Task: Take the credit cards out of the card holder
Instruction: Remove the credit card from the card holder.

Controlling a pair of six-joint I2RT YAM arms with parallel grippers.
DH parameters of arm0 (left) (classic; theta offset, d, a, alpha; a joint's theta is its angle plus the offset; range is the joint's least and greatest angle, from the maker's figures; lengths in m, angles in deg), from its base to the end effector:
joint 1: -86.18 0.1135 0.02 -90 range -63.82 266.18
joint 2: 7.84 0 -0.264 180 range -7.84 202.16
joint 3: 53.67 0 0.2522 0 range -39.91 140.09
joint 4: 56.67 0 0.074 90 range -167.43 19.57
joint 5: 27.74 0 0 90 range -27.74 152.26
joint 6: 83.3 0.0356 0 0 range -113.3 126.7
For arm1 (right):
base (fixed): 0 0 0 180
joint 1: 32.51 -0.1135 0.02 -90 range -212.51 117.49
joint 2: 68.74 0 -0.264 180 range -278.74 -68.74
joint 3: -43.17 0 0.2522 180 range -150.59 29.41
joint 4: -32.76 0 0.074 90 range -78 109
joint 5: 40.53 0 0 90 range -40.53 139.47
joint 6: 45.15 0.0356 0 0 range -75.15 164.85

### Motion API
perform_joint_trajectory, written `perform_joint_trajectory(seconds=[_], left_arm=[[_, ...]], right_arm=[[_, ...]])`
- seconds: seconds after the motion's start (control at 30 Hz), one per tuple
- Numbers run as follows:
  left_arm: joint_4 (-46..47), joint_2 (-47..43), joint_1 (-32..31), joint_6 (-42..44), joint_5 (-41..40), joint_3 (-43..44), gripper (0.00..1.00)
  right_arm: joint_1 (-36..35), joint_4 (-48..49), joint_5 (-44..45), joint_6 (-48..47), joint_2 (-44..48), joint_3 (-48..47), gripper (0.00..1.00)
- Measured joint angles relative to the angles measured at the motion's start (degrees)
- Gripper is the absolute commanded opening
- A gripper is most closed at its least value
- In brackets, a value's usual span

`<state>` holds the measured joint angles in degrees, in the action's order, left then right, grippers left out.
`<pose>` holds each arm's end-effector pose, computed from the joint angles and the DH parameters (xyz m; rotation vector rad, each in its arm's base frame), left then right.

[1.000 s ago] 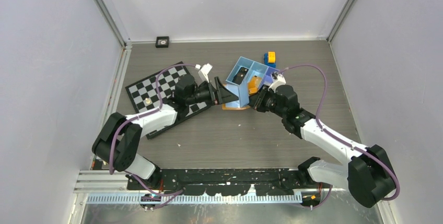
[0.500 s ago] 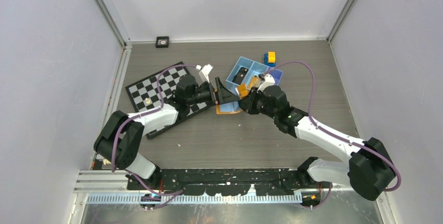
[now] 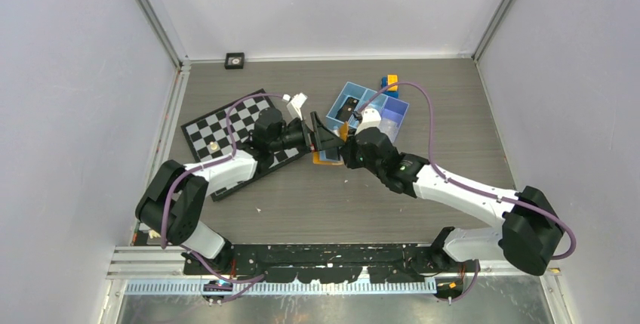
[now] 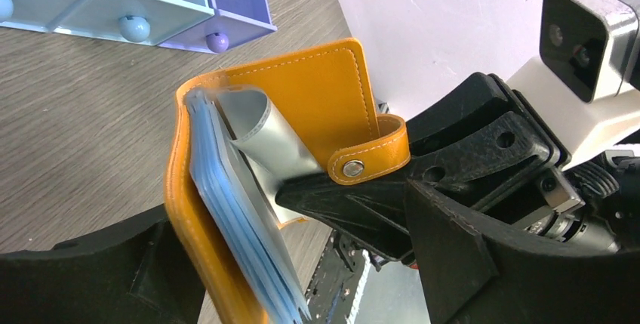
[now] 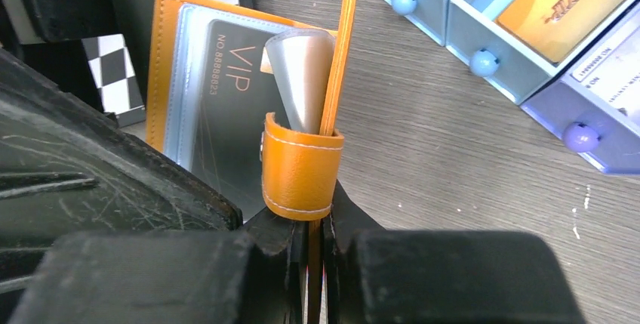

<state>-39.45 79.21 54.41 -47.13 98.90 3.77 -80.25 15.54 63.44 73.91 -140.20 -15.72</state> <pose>0.2658 -0.1896 0.2305 0.1396 2.0583 -1.5736 0.1922 0.1988 0.2550 -0.1953 2.1142 0.5594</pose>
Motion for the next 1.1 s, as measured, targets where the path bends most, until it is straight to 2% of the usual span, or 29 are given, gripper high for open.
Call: perform_joint_trajectory(seconds=[0.2,0.43,0.57,0.73,0.93,1.1], left_arm=[[-0.1,0.0,0.0,0.0,0.0,0.0,0.81],[0.0,0.0,0.1,-0.7,0.0,0.0,0.80],[0.3,0.0,0.1,-1.3,0.1,0.0,0.74],[0.5,0.0,0.1,-1.5,0.0,0.0,0.61],[0.6,0.0,0.6,-1.6,0.1,0.0,0.59],[2.2,0.0,1.2,-2.6,0.1,-0.6,0.51]], right_arm=[[-1.3,-1.4,3.8,-1.1,-0.7,-0.7,0.11],[-1.2,-1.2,4.0,-1.1,1.0,-0.2,0.11],[-0.9,-0.6,3.7,-0.9,2.5,0.7,0.11],[-0.2,0.0,2.7,-0.4,2.7,1.2,0.11],[1.1,2.1,0.8,0.7,3.7,2.6,0.11],[4.0,4.2,-2.6,2.6,5.6,4.4,0.11]])
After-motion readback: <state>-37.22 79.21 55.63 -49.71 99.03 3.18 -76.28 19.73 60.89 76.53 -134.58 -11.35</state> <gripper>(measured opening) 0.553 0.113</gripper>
